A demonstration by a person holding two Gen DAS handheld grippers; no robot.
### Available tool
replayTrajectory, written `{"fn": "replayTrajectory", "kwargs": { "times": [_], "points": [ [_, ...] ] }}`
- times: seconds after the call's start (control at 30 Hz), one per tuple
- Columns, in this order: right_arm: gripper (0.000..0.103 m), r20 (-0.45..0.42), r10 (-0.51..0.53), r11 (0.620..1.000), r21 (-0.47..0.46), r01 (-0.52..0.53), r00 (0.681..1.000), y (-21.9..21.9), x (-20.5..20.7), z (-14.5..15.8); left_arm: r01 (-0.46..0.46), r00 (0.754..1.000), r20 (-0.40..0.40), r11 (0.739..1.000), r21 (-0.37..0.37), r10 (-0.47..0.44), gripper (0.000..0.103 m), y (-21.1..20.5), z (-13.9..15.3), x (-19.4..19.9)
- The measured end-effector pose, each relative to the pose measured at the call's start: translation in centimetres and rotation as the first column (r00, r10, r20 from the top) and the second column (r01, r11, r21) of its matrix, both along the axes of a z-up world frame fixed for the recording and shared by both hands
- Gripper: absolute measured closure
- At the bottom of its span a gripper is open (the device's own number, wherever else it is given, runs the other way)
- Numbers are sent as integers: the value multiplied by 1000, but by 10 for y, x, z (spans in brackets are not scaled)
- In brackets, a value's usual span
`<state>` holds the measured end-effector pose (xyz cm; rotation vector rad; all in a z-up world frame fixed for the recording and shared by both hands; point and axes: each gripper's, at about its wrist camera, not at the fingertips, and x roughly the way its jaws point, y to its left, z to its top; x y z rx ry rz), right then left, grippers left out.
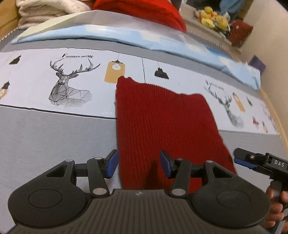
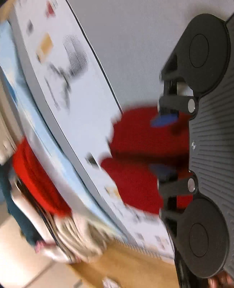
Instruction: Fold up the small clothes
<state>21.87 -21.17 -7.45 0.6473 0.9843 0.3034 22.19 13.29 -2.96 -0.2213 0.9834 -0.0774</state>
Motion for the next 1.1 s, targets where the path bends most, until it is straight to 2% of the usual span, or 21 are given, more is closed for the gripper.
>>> {"fn": "replayTrajectory", "kwargs": {
  "times": [0.03,0.13,0.2,0.23,0.27,0.33,0.4,0.43,0.47,0.53,0.6,0.63,0.7,0.73,0.77,0.9,0.93,0.97,1.0,1.1],
  "points": [
    [38,-14,71,997,34,-71,997,17,3,-6,2,1000,-2,1000,8,-2,47,-1,-2,-2],
    [41,-28,107,994,11,-106,994,29,4,-10,-1,1000,-6,1000,14,2,47,1,-3,-5],
    [66,-55,120,993,-6,-121,991,33,-1,-14,0,1000,-5,1000,13,0,47,2,-3,-5],
    [83,-64,132,991,9,-131,989,32,0,-18,2,1000,-4,1000,15,-1,47,2,-2,-5],
    [84,-60,139,990,30,-137,989,31,0,-17,3,1000,-4,1000,16,-3,47,2,-2,-5],
    [86,23,140,990,-3,-140,990,31,-11,0,6,1000,-5,1000,12,-6,47,2,-2,-4],
    [86,103,98,994,31,-102,990,17,-19,20,16,1000,-5,1000,4,-16,47,-1,-1,-4],
    [86,103,73,996,44,-78,992,9,-22,24,25,1000,-3,1000,-1,-25,47,-3,-1,-4],
    [86,85,64,997,29,-66,994,4,-23,23,36,999,-2,999,-7,-36,47,-7,0,-3],
    [85,-21,89,994,-59,-90,996,2,-22,9,72,997,-7,997,-25,-72,47,-14,-1,-2],
    [81,-143,125,987,-79,-137,982,4,-19,-13,111,993,-35,993,-26,-112,46,-24,-8,0],
    [79,-161,119,988,-82,-134,980,10,-16,-17,129,990,-59,992,-6,-129,46,-29,-14,0],
    [74,-135,118,986,-100,-132,984,10,-15,-11,178,976,-141,981,78,-166,46,-40,-30,1],
    [70,-126,122,985,-105,-135,984,10,-14,-8,190,972,-155,977,98,-174,46,-43,-34,0],
    [67,-129,119,986,-102,-133,984,9,-14,-6,196,972,-152,976,99,-180,46,-43,-34,-2],
    [66,-133,141,987,-53,-149,981,0,-18,6,227,970,-107,972,55,-220,46,-42,-30,-9],
    [66,-130,172,981,-71,-182,977,0,-20,9,243,963,-138,967,76,-232,45,-44,-38,-9],
    [63,-140,213,967,-109,-229,967,5,-23,5,266,953,-180,957,111,-244,37,-49,-49,-9],
    [61,-164,246,950,-154,-272,955,9,-23,0,293,942,-213,944,154,-258,34,-54,-60,-10],
    [63,-204,305,905,-242,-350,930,16,-29,-12,294,950,-170,931,214,-261,33,-61,-53,-17]
  ]
}}
